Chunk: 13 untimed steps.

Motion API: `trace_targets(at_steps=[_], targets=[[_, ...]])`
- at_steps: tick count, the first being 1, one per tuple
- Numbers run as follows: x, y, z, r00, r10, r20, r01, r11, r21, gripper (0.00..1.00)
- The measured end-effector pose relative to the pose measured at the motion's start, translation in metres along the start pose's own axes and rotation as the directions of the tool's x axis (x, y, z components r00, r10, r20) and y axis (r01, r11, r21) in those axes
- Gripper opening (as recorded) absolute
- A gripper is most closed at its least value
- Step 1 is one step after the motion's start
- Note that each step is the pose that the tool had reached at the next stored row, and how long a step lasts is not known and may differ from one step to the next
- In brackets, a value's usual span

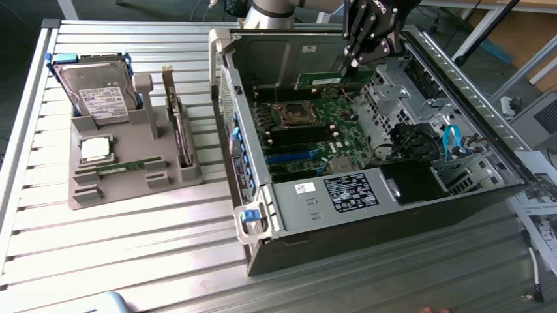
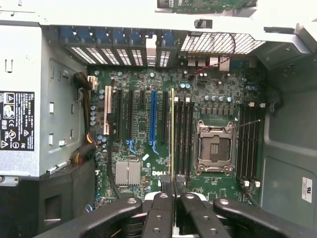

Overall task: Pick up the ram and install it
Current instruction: 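Pick up the ram and move it above insertion slot, then insert the ram into the slot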

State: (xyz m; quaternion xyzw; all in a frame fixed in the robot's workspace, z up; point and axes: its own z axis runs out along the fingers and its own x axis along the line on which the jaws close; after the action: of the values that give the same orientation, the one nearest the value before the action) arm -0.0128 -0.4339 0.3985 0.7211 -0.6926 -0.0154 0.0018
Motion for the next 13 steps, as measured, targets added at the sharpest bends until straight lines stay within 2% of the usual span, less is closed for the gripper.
trace_targets(at_steps=[5, 13], targets=[[0.0001, -0.0001, 0.0054, 1.0, 0.0, -0.0001, 0.0, 1.0, -0.0001, 0.12], [0.0001, -0.0002, 0.0069, 1.0, 0.0, 0.0002, 0.0, 1.0, 0.0001, 0.12]])
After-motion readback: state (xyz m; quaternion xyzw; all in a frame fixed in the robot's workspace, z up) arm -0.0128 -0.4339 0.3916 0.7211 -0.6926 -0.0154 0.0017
